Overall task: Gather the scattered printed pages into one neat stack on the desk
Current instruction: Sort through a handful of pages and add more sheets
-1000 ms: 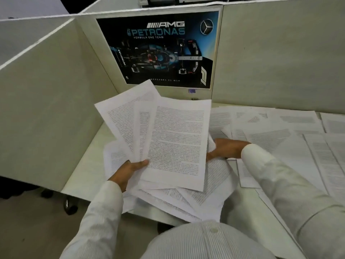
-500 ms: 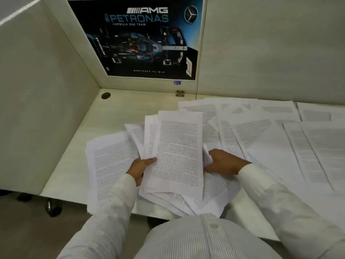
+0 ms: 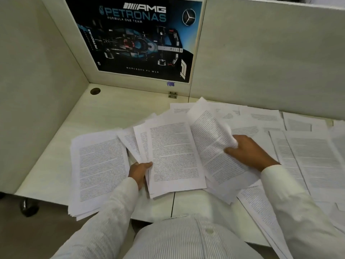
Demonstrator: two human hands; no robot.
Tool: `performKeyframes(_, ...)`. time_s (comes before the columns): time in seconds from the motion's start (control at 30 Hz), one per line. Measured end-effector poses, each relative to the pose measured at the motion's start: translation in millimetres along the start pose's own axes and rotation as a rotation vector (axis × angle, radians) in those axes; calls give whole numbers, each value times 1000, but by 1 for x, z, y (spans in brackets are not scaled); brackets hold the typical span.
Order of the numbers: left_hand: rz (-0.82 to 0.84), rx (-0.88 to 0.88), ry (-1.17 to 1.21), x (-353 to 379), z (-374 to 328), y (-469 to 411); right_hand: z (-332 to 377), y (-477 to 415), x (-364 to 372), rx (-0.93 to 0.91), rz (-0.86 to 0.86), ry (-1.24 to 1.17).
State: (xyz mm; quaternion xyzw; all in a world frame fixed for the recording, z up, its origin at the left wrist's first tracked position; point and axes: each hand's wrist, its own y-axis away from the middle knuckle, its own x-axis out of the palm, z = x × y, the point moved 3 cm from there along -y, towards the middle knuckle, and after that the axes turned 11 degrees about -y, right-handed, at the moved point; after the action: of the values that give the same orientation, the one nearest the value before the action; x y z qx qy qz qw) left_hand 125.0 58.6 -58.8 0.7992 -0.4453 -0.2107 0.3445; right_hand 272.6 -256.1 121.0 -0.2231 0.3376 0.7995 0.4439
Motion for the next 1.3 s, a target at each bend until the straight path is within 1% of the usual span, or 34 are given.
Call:
performKeyframes(0.1, -104, 15, -41, -3, 4, 1, 10, 5, -22, -82, -133, -132)
performKeyframes(0.17, -117, 2, -32, -5, 9, 1, 17, 6, -33, -103, -220, -265)
performKeyframes(0.27, -118, -34, -42, -8, 16, 2, 25, 8, -44, -127, -327, -573)
performKeyframes(0.33, -109, -48, -53, -9, 20, 5, 27, 7, -42, -141, -346, -793)
performKeyframes(0.4, -89, -48, -57, -9, 21, 8, 25, 3, -30, -115, -331, -916)
performKeyframes(0.5, -69, -52, -74, -12, 23, 9, 11, -9, 4, -18, -274, -906)
performKeyframes(0.67, 11, -13, -91, -16, 19, 17, -25, -18, 77, 183, -96, -758)
performKeyframes(0.77, 43, 31, -94, -18, 10, 27, -37, -16, 103, 246, -12, -816)
performKeyframes(0.93, 133, 113, -86, -29, -14, 47, -38, -13, 103, 225, 24, -856)
performKeyframes(1.0, 160, 132, -102, -31, -24, 54, -39, -16, 97, 229, 7, -862)
performKeyframes(1.1, 219, 148, -146, -27, -38, 61, -40, -20, 88, 209, -14, -979)
performKeyframes(1.23, 281, 157, -174, -11, -58, 69, -27, -21, 95, 145, 89, -1080)
performKeyframes(1.3, 264, 155, -211, -1, -68, 76, -21, -20, 104, 142, 119, -1090)
